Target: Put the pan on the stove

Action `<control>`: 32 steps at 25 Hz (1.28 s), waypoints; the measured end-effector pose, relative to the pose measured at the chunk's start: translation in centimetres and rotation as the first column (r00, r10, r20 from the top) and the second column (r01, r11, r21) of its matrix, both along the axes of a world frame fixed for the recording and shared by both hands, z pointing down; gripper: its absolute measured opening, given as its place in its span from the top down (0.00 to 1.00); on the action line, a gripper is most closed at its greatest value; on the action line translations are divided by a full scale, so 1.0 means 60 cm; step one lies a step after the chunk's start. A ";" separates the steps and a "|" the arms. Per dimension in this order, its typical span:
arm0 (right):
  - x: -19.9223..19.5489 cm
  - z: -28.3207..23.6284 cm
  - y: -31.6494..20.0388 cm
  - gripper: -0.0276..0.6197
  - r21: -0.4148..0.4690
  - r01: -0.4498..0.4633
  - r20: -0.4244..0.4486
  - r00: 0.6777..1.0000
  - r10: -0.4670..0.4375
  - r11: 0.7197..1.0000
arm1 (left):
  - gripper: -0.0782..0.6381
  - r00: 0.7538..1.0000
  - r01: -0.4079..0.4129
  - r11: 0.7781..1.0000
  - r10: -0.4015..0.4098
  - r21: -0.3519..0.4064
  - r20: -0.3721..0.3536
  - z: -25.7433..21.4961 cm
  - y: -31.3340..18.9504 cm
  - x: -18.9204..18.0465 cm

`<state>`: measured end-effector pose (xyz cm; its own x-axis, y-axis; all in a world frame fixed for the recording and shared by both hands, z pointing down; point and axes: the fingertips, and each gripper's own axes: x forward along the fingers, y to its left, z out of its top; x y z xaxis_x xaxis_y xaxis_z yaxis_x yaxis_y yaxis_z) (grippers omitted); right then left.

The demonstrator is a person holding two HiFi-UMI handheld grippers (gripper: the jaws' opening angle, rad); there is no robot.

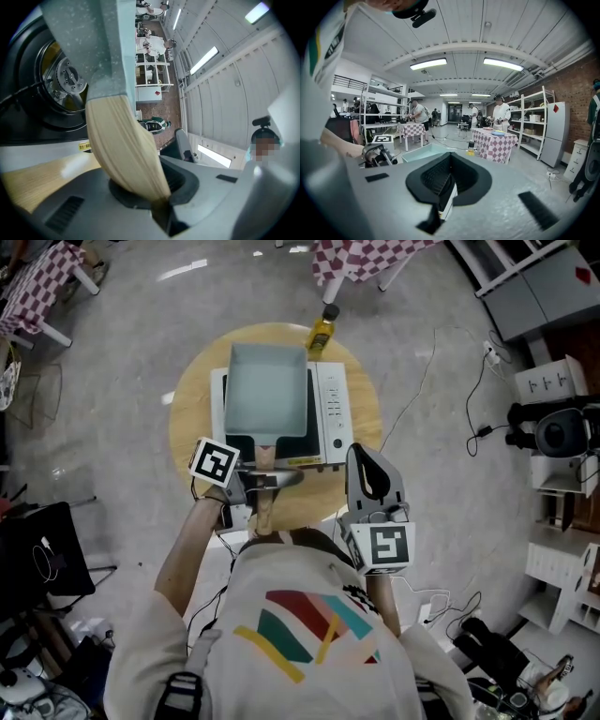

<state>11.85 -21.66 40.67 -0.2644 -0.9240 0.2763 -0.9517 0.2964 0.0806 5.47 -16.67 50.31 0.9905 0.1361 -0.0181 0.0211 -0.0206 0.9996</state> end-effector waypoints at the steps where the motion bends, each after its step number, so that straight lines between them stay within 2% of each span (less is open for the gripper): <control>1: 0.000 0.001 0.000 0.96 -0.001 -0.001 -0.002 1.000 0.001 1.000 | 0.87 1.000 0.003 1.000 -0.003 -0.006 -0.003 0.002 -0.001 0.000; 13: 0.001 0.016 -0.002 0.96 -0.033 0.004 -0.017 1.000 -0.004 0.999 | 0.87 0.999 0.040 0.998 -0.041 -0.051 -0.027 0.030 0.001 0.014; 20: -0.011 0.015 -0.010 0.96 -0.031 0.031 -0.030 0.999 -0.031 0.999 | 0.87 0.998 0.052 0.998 -0.054 -0.041 -0.043 0.048 0.001 0.017; 23: -0.016 0.022 -0.009 0.96 -0.042 0.038 -0.034 0.999 -0.040 0.998 | 0.87 0.998 0.058 0.997 -0.059 -0.058 -0.009 0.061 0.003 0.015; 32: -0.023 0.027 -0.006 0.96 -0.057 0.043 -0.039 0.998 -0.046 0.997 | 0.87 0.996 0.073 0.997 -0.073 -0.010 -0.054 0.076 0.010 0.021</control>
<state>10.45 -21.99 42.27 -0.2926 -0.8944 0.3382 -0.9338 0.3435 0.1004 6.70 -16.08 54.87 0.9954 0.0632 -0.0726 0.0738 -0.0160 0.9971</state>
